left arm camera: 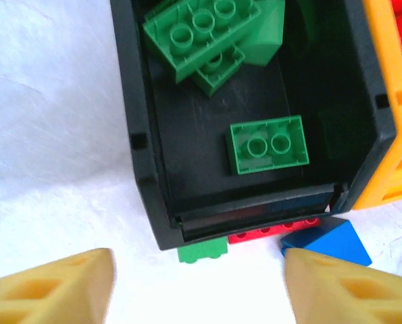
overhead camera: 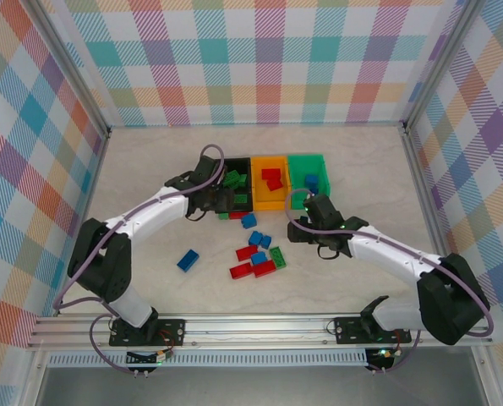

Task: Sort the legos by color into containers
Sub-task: Place the lego in the container, then rotate the container at the top-center of the table.

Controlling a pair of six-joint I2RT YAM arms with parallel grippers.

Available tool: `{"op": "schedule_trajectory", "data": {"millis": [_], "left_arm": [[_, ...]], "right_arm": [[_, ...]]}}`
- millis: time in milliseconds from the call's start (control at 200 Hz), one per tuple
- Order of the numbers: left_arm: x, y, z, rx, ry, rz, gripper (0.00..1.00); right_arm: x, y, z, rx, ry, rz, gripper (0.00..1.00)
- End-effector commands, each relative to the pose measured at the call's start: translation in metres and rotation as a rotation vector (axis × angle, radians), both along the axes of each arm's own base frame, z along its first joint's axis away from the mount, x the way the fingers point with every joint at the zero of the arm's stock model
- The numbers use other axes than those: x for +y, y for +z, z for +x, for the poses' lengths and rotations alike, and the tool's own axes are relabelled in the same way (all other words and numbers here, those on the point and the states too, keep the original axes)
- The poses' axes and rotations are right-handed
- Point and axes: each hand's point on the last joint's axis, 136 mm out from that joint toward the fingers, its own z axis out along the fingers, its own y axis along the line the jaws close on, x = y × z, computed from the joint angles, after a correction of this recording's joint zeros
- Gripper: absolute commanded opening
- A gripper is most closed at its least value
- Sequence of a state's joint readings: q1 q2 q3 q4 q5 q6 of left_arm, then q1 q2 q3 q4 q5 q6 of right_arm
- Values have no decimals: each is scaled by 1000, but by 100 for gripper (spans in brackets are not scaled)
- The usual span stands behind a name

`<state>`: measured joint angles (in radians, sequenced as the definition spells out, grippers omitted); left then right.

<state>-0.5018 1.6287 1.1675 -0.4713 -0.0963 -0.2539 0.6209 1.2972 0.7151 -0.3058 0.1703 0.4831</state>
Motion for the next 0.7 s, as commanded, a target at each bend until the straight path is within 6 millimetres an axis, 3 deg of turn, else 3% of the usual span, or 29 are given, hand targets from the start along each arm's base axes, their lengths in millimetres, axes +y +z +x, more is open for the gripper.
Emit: {"op": "schedule_trajectory", "data": {"millis": [0,70,490,695], "left_arm": [[-11,-15,4,64,-1,-99,53],[-15,-19,11,79,2,-150,44],[-3,-43,63,128,47,-187,39],[-15,-24,64,102,12,-269,49]], "right_arm": [[8,2,7,-6,3,35,72],[8,1,8,-8,3,32,72],[-4,-4,2,-7,-16,5,72],[-4,-6,2,-4,-21,10,72]]}}
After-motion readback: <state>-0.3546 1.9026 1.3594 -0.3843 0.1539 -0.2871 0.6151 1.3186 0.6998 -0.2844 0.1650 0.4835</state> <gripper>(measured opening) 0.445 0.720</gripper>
